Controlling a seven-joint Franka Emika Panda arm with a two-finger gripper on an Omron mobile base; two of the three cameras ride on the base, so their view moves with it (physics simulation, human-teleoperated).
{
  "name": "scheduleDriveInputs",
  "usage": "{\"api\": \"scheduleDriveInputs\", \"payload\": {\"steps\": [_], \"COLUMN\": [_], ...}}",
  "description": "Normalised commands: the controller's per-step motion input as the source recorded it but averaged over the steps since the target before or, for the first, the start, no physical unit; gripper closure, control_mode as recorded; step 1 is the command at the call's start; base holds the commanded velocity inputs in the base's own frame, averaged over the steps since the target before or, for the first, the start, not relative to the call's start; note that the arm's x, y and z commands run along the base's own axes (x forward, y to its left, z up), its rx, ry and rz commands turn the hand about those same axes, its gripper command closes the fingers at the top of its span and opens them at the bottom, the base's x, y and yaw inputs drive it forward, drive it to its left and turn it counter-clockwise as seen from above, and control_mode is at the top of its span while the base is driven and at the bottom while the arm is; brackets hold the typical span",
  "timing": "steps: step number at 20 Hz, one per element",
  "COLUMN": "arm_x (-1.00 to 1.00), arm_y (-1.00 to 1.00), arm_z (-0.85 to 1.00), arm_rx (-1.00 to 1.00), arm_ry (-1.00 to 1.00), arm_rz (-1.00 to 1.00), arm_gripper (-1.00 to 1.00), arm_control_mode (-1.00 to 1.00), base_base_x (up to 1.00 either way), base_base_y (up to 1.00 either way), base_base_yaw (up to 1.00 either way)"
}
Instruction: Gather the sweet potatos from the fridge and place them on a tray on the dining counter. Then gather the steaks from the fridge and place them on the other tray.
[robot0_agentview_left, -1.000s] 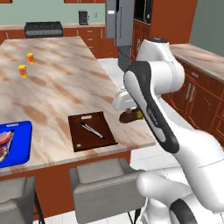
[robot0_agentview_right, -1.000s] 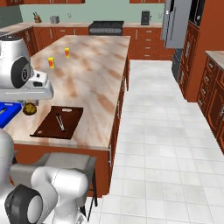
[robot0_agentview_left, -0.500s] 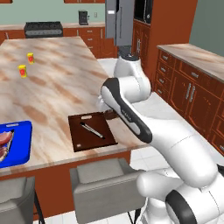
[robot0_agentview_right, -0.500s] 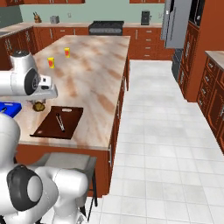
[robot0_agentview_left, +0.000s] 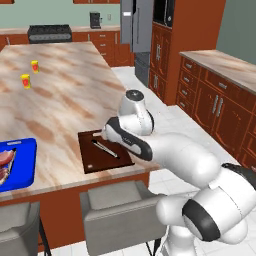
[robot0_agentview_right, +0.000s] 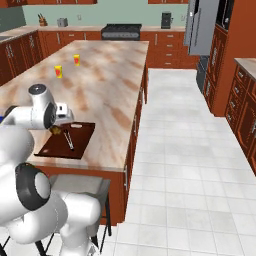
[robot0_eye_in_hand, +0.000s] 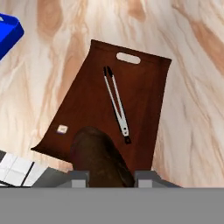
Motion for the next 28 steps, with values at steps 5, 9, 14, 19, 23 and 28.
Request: {"api": "scheduleDriveInputs", "payload": {"steps": [5,9,14,19,23,28], "arm_x": [0.72,0.49,0.25,0.09,-0.22,-0.85], "arm_y": [0.32,0.32,0.13,-0.02,-0.67,-0.88], "arm_z": [-0.74,-0.65,-0.13,0.5,0.64,0.41], "arm_rx": [0.0,0.0,0.0,0.04,0.08,0.04], "arm_ry": [0.0,0.0,0.0,0.05,0.1,0.06], "arm_rz": [0.0,0.0,0.0,0.01,0.01,0.0], "arm_gripper": [1.0,-1.0,-1.0,-1.0,-1.0,-1.0], "arm_control_mode": [-1.0,-1.0,-1.0,-1.0,-1.0,-1.0], "base_base_x": [0.0,0.0,0.0,0.0,0.0,0.0], "base_base_y": [0.0,0.0,0.0,0.0,0.0,0.0], "base_base_yaw": [0.0,0.0,0.0,0.0,0.0,0.0]}}
